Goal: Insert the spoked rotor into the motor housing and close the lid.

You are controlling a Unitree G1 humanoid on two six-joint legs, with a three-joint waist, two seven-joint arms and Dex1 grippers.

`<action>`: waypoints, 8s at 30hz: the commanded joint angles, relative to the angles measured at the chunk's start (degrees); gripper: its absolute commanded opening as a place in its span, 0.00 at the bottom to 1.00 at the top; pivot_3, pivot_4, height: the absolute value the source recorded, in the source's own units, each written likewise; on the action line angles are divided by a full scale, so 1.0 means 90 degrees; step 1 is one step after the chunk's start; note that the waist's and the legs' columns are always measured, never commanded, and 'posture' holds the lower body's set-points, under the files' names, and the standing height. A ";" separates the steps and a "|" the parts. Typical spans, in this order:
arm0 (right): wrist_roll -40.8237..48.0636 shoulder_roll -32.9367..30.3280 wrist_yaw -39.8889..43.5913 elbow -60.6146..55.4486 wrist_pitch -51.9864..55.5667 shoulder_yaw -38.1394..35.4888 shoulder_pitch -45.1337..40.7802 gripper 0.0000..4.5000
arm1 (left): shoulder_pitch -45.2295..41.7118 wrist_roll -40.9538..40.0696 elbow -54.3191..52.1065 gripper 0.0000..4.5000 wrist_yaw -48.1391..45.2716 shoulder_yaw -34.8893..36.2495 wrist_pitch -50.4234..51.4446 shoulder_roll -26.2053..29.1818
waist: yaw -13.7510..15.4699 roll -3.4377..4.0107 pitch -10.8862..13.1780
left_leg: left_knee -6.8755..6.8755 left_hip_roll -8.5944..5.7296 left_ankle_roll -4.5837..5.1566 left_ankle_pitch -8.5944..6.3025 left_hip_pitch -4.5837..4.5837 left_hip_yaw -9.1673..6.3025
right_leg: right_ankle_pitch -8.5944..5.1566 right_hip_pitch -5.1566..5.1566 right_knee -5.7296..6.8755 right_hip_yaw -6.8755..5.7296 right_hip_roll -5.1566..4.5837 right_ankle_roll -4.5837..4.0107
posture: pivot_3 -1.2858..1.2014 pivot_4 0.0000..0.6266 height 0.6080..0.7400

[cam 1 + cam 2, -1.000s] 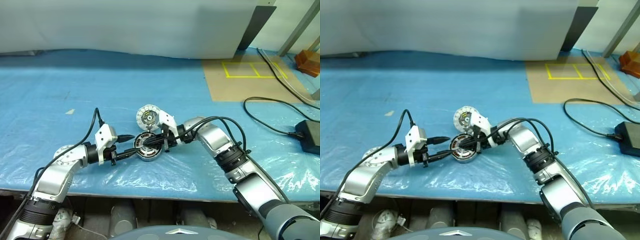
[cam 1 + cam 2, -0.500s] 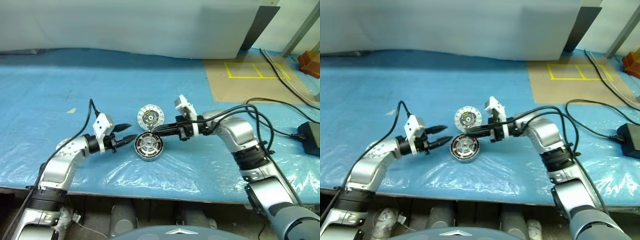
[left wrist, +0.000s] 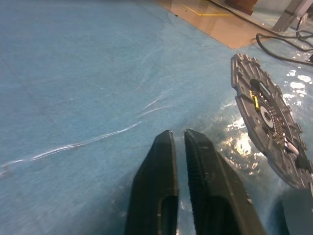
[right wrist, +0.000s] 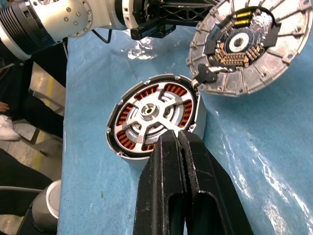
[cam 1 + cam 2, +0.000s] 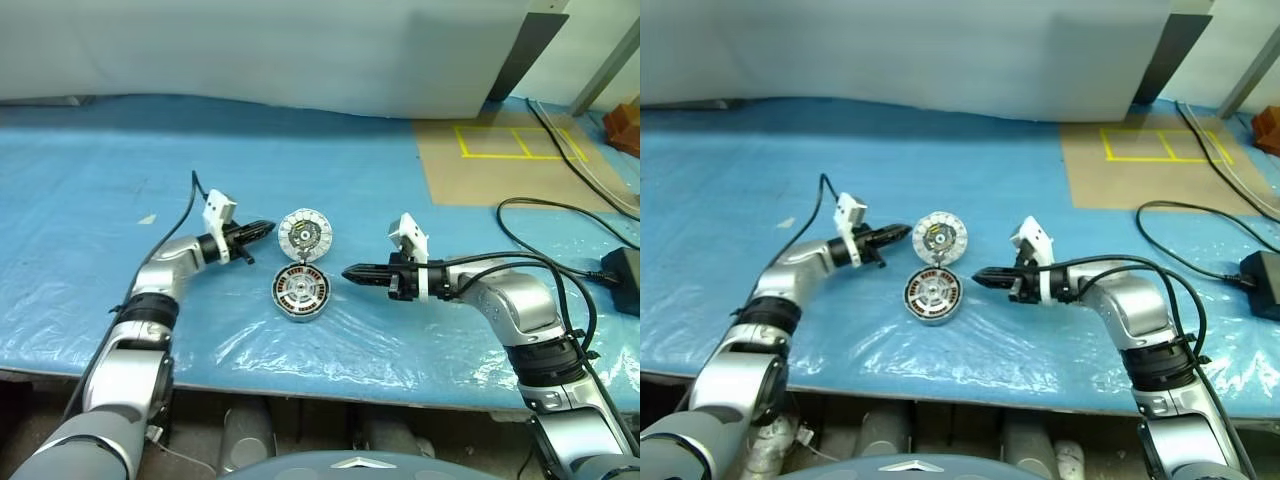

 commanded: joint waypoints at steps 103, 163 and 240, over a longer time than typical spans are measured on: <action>-0.1079 -0.0051 0.1332 0.0583 -0.2235 0.1693 -0.1047 0.99 | 0.5237 -0.0484 -0.7353 0.00 -0.0118 -0.0220 0.0318 0.1891 | -0.0185 0.0006 0.0028 | -0.0014 0.0003 0.0000 -0.0001 0.0007 0.0006 | -0.0004 -0.0003 -0.0010 0.0003 0.0001 -0.0007 | 0.52 0.24 1.00; -0.1494 0.0173 0.1765 0.0909 -0.2427 0.1808 -0.0983 0.09 | 0.5302 -0.0256 -0.7117 0.00 0.0138 -0.0429 0.0271 0.1795 | -0.0190 0.0005 0.0026 | 0.0004 0.0006 0.0001 -0.0002 0.0021 0.0007 | -0.0008 0.0007 0.0005 0.0009 0.0003 -0.0014 | 0.52 0.24 1.00; -0.1644 0.0844 0.1308 0.1456 -0.2314 0.2135 -0.1390 0.66 | 0.4746 -0.0156 -0.6792 0.00 0.0214 -0.0568 0.0269 0.1688 | -0.0186 0.0005 0.0026 | 0.0001 0.0006 0.0001 -0.0001 0.0010 0.0008 | -0.0008 -0.0001 -0.0001 0.0007 0.0002 -0.0015 | 0.52 0.24 1.00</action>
